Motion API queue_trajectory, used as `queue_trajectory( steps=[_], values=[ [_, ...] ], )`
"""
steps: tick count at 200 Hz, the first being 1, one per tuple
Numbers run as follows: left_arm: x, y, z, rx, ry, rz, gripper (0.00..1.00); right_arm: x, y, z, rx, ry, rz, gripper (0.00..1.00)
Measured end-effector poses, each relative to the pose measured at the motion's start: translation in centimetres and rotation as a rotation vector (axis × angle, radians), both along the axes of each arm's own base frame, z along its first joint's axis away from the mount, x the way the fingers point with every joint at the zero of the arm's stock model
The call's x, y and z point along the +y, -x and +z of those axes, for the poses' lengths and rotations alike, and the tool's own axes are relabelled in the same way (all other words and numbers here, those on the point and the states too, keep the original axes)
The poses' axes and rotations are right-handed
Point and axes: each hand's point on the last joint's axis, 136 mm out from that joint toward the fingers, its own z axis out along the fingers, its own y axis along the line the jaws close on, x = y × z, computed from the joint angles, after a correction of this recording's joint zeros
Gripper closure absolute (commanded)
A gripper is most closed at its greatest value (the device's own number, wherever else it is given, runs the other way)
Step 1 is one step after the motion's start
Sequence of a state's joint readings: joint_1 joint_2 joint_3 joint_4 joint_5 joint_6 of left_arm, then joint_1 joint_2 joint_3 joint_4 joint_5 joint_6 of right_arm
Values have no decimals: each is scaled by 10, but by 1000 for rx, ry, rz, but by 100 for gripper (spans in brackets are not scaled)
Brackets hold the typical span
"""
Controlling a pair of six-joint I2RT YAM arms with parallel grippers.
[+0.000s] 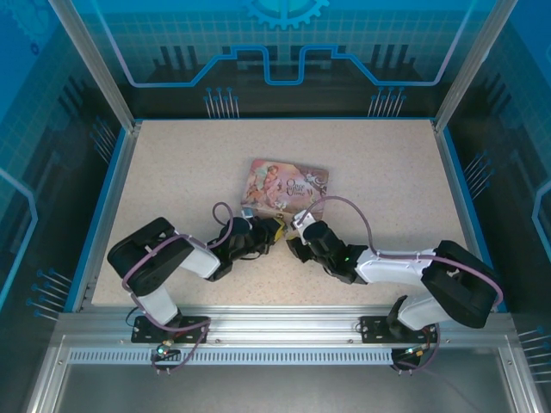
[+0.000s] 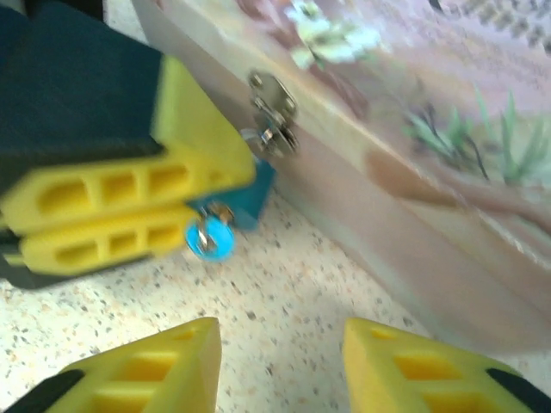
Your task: Unlock the padlock with the key
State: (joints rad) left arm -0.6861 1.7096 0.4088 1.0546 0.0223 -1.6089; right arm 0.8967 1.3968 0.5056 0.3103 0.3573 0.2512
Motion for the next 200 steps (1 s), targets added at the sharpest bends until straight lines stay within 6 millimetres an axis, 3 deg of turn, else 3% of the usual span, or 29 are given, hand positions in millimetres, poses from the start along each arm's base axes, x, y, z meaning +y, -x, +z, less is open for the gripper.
queue_trajectory(
  steps=[30, 57, 87, 114, 143, 169, 200],
  values=[
    [2, -2, -1, -18, -25, 4, 100, -13, 1, 5, 14, -4, 1, 34],
    [2, -1, -3, -25, -40, -2, 97, -35, -17, 22, 60, -89, -59, 33],
    [1, -3, -7, -38, -44, -7, 74, -61, -41, 30, 162, -175, -170, 26],
    [4, 1, -25, -6, -85, -11, 61, -66, -39, 23, 243, -200, -208, 9],
    [14, 10, -32, 15, -134, -11, 48, -73, -40, 10, 309, -216, -249, 2],
    [25, 19, -15, -14, -159, -10, 44, -74, -45, 6, 351, -231, -273, 0],
    [46, 22, 27, -110, -236, 4, 31, -69, -52, 9, 372, -268, -274, 0]
  ],
)
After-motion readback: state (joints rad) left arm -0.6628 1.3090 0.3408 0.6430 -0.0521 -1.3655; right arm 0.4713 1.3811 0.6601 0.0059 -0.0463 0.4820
